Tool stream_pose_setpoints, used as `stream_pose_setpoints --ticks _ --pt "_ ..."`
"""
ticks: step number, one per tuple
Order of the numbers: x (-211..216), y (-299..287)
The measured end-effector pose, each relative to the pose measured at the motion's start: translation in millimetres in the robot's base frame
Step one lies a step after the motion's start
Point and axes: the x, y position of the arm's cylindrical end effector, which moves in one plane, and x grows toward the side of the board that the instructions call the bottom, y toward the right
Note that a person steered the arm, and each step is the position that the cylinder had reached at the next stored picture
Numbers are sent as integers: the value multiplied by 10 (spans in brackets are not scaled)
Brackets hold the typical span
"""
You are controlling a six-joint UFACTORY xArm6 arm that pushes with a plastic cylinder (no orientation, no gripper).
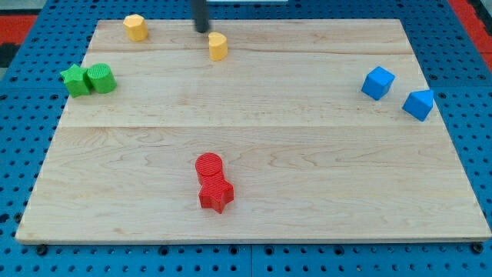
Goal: Move the green star left to the blue cube
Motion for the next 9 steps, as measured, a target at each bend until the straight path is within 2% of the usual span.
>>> stream_pose_setpoints --ticks 1,2,3,4,5,6,7,8,9 --pt "304 346" --pt "333 -825" --pt "420 -1171" --pt "820 -768" --pt "679 -1387" --pt "252 -1501" --pt "624 -1225" --pt "1007 -1508" --pt "887 -1804"
